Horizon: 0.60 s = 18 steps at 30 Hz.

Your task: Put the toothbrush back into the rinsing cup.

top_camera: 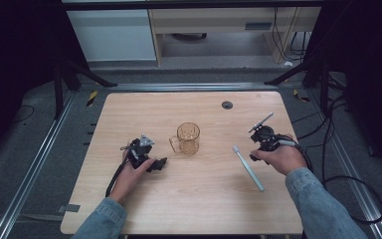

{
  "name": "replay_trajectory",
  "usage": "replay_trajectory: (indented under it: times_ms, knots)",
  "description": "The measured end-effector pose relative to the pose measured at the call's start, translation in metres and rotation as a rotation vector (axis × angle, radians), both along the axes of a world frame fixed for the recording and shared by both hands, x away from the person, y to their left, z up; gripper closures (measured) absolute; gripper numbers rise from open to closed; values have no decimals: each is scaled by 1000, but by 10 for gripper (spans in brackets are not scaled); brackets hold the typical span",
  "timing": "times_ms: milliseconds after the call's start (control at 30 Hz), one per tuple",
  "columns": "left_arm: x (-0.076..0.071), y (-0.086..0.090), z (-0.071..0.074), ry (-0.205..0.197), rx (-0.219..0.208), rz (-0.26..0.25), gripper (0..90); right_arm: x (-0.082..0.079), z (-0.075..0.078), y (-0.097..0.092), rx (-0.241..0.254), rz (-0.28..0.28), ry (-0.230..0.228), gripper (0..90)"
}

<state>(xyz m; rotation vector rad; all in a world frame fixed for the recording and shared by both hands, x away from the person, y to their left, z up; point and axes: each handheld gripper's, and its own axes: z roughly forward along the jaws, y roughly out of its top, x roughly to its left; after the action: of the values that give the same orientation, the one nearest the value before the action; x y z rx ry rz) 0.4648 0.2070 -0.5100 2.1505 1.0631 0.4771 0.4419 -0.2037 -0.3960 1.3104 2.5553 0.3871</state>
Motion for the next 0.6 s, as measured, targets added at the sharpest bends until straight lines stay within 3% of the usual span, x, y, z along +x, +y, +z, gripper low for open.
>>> replay_trajectory:
  times_ms: [600]
  knots:
    - [0, 0, 0, 0, 0, 1, 0, 15, -5, 11, -5, 0, 70, 631]
